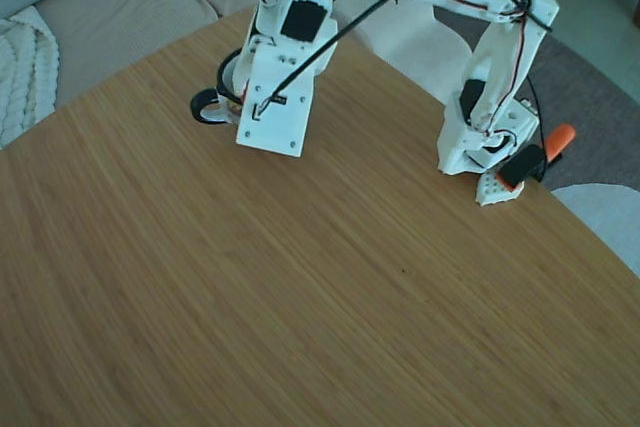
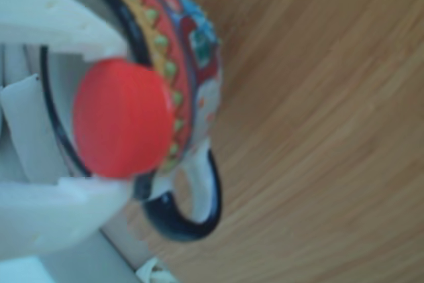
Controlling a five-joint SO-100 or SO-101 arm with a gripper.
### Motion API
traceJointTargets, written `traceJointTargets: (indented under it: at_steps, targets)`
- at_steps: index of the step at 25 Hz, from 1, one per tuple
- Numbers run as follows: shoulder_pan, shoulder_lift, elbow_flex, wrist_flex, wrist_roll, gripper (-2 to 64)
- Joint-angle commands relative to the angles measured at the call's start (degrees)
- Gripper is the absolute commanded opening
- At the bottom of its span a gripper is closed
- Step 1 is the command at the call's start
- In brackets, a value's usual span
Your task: Grasp a red cap and put it in the cup.
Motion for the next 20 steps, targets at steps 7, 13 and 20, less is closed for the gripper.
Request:
traceJointTargets:
  at_steps: [7,13,20]
  targets:
    - [1.0,3.5,-4.0,0.9,0.2,13.3]
    - [5.2,7.3,-1.0,0.5,-0.3,13.5]
    - [6.5,9.4,6.2,-2.5,-0.4,13.8]
